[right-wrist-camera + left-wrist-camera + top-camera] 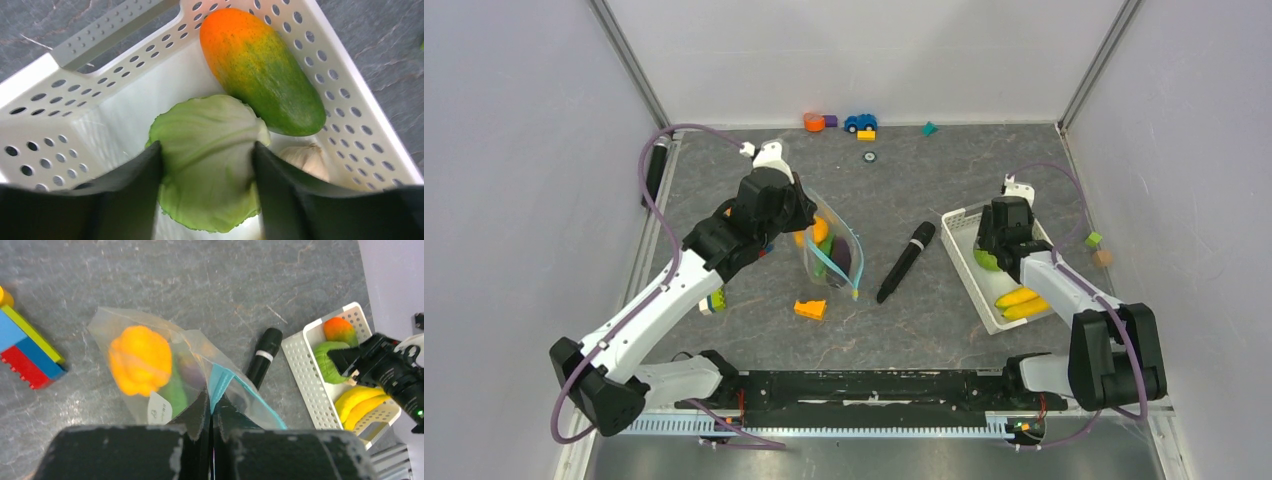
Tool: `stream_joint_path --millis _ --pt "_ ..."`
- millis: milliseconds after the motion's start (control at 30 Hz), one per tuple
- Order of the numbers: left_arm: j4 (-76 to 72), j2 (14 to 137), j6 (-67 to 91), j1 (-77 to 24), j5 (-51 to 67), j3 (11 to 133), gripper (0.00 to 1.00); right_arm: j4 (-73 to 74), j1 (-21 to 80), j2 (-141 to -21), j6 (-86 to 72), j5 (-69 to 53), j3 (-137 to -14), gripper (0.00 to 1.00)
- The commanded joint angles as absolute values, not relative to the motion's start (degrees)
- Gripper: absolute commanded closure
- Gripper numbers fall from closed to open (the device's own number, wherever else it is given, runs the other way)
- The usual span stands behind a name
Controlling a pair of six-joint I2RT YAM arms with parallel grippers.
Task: Place the food in the zip-top bag and seal the zipper
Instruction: Pick up the fake vegetable from the bin.
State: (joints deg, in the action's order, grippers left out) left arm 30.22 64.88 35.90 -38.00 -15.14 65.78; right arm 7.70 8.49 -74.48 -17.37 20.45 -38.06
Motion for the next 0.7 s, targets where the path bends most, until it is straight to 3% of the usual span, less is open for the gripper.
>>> stream_joint_path --millis 0,233,500,667 --pt "31.1 68.1 31.0 -38.0 -18.1 74.3 0.98 9.2 7.9 -74.7 -18.0 21.7 -36.7 0.56" --pt "30.6 70.4 29.8 -38.0 -18.7 75.0 0.98 8.4 7.8 -66.9 -17.8 26.2 -34.9 1.0" --pt "30.4 73.3 29.7 -38.0 -18.6 75.1 0.98 3.4 7.7 -53.9 -12.7 26.3 -32.9 1.0" --pt "30.9 74.2 29.0 -38.0 -17.8 75.8 0.98 -1.6 7.8 -44.3 -9.3 16.7 -32.3 1.0"
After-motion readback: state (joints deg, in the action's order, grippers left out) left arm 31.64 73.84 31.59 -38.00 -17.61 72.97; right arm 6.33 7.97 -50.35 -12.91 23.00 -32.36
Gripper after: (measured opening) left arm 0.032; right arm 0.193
